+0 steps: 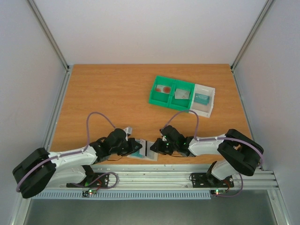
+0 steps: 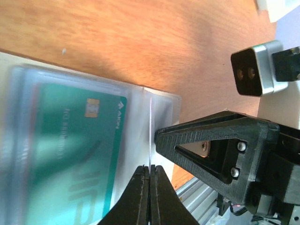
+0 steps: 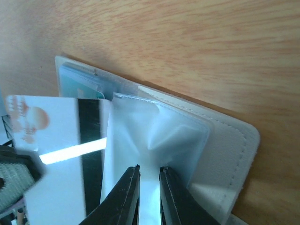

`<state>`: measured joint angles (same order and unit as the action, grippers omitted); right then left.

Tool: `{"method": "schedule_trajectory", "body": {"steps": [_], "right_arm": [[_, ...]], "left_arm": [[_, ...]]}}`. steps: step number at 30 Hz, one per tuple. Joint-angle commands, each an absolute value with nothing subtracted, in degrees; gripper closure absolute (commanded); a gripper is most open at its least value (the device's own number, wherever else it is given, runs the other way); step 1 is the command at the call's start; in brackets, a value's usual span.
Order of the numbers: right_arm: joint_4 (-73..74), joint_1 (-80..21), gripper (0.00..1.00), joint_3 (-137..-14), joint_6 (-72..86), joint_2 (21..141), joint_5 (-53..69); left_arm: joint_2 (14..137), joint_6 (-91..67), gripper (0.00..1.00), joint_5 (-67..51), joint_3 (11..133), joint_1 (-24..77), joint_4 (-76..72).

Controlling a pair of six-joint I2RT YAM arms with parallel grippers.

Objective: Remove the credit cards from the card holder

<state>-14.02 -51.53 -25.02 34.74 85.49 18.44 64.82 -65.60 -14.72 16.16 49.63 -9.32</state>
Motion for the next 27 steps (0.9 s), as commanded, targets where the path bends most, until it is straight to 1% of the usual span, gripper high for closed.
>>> {"method": "schedule_trajectory", "body": {"steps": [1, 5, 10, 15, 18, 21, 27], "right_arm": [[0.2, -50.9, 0.86, -26.0, 32.7, 81.2, 15.8], [8.8, -50.6, 0.83, -30.1, 32.0, 75.4, 15.3], [21.9, -50.1, 0.82, -39.5, 33.1, 70.3, 14.9], [34.4, -49.9, 0.79, -49.8, 38.0, 69.0, 15.5], [40.4, -49.6, 0.76, -56.0, 40.5, 69.8, 14.3], [45.7, -48.6, 0.76, -61.9, 42.3, 72.5, 15.1], [52.9, -47.6, 0.75, -69.1, 48.6, 75.9, 17.9]], "left_arm": [[59.3, -59.3, 0.99, -10.5, 19.6, 49.8, -2.5], [53.9, -51.6, 0.99, -6.5, 22.9, 50.0, 5.8], [47.7, -41.7, 1.00, -1.5, 24.5, 51.1, 7.5], [44.7, -30.2, 1.00, 5.3, 26.0, 54.1, 7.9], [45.0, -24.8, 1.00, 7.6, 25.1, 55.2, 4.6], [46.3, -18.0, 1.00, 5.7, 23.2, 56.5, -2.7], [48.1, -9.0, 0.99, 7.7, 22.0, 59.3, -6.5]]}}
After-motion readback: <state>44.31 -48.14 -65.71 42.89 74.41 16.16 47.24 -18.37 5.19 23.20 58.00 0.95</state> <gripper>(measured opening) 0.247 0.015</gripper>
